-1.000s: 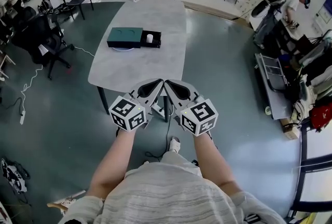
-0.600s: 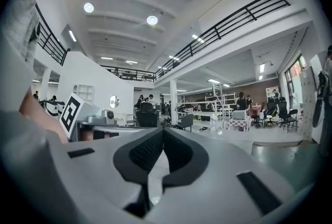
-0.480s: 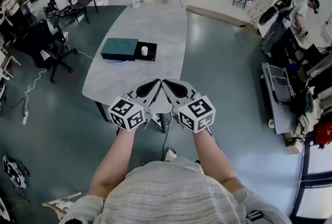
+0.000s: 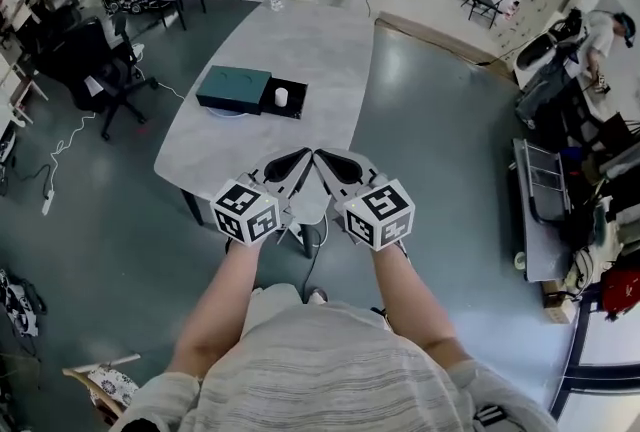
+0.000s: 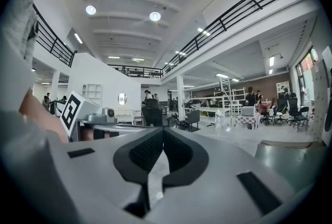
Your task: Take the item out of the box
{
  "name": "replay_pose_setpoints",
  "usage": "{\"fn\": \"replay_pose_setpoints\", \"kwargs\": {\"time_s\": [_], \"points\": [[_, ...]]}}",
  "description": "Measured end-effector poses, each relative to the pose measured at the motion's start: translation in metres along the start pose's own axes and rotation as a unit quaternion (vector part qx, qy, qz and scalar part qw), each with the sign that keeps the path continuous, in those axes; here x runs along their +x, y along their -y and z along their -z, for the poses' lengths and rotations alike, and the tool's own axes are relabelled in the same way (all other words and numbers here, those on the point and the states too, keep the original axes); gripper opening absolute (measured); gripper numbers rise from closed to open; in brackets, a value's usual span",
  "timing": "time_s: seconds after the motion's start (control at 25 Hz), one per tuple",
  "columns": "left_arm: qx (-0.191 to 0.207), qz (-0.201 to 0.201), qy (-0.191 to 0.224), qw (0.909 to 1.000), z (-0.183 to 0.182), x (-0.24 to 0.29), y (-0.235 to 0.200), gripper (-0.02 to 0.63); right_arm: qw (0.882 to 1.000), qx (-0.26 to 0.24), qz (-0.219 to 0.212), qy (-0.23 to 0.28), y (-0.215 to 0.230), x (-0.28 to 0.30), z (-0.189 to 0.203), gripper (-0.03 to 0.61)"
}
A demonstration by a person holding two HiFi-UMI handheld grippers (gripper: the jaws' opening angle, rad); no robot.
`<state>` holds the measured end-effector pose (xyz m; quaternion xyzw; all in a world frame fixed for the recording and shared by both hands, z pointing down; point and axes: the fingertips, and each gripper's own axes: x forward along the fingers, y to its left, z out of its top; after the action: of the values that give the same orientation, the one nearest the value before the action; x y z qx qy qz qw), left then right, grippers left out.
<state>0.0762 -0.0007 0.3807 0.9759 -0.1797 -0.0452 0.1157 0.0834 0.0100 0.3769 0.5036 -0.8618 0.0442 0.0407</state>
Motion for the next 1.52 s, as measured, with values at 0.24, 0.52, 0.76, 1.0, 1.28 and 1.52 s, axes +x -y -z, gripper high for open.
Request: {"fn": "replay_pose_setpoints", "kwargs": {"time_s": [0.24, 0.52, 0.76, 1.0, 1.28, 1.52], "points": [[0.000, -0.008, -0.006, 1.0000, 0.002, 0.007, -0.018, 0.020, 1.000, 0.001, -0.007, -0.007, 0.010, 0.016, 0.004, 0.018], [-0.002, -0.004, -0.008, 1.0000, -0.002, 0.029, -0.054, 0.020, 1.000, 0.003, -0.002, -0.016, 0.037, 0.049, 0.004, 0.018], [-0.007, 0.001, -0.008, 0.9999, -0.011, 0.042, -0.101, 0.020, 1.000, 0.002, 0.002, -0.023, 0.057, 0.095, 0.000, 0.018], [-0.004, 0.014, -0.009, 0.9998, -0.022, 0.054, -0.149, 0.020, 1.000, 0.004, 0.011, -0.029, 0.077, 0.144, -0.004, 0.018], [-0.002, 0.025, -0.014, 0.9996, -0.029, 0.051, -0.207, 0.020, 0.999, 0.002, 0.019, -0.038, 0.083, 0.203, -0.002, 0.018], [-0.002, 0.038, -0.020, 0.9991, -0.028, 0.053, -0.231, 0.020, 0.998, -0.012, 0.022, -0.055, 0.087, 0.226, 0.003, 0.020]]}}
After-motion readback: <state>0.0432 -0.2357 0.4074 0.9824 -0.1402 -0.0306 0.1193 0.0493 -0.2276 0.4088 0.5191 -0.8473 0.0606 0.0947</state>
